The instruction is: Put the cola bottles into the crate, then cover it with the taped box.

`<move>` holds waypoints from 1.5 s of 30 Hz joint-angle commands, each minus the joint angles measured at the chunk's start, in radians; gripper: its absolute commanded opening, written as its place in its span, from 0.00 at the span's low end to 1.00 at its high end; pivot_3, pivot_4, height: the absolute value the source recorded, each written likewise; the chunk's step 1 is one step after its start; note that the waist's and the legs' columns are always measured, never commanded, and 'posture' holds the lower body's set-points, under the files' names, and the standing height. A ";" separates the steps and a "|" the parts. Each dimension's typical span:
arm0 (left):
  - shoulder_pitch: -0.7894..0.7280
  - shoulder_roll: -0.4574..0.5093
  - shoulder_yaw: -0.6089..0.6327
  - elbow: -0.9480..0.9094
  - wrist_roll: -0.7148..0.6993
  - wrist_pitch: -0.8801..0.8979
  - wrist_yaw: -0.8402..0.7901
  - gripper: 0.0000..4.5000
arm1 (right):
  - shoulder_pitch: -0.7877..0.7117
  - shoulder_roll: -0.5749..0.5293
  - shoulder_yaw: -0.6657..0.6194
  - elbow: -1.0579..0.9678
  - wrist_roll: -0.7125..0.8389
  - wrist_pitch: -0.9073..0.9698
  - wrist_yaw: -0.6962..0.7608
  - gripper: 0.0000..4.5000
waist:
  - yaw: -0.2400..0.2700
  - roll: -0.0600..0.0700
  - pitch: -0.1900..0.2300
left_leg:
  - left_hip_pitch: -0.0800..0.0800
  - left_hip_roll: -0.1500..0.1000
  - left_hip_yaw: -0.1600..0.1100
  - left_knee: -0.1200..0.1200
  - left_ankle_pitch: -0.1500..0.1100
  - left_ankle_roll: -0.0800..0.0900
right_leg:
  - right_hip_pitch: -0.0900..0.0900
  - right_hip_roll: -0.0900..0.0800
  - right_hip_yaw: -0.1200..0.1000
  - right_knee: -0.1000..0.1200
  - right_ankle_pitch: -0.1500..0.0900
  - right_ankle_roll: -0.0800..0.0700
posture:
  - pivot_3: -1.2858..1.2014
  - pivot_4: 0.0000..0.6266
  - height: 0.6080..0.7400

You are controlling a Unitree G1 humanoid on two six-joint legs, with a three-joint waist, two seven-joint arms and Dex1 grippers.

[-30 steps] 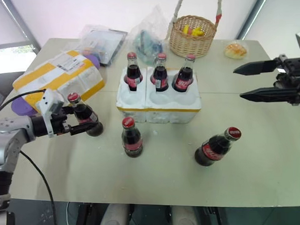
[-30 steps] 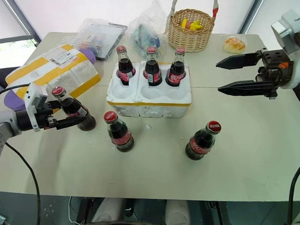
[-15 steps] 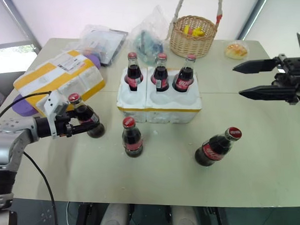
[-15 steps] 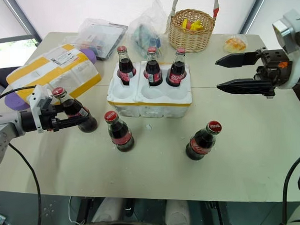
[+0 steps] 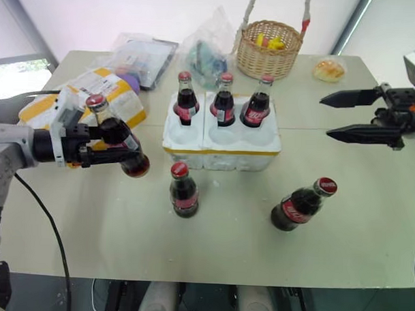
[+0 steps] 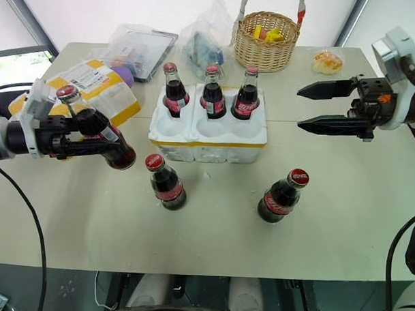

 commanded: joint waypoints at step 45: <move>-0.800 -0.636 -0.386 0.803 0.458 -0.463 -0.137 0.62 | 0.244 0.041 -0.227 -0.247 0.105 0.047 -0.198 1.00 | 0.001 -0.007 0.004 | -0.011 -0.004 -0.003 0.019 0.001 0.000 | -0.003 -0.002 0.000 0.010 0.003 0.007 | 0.52 0.24 0.98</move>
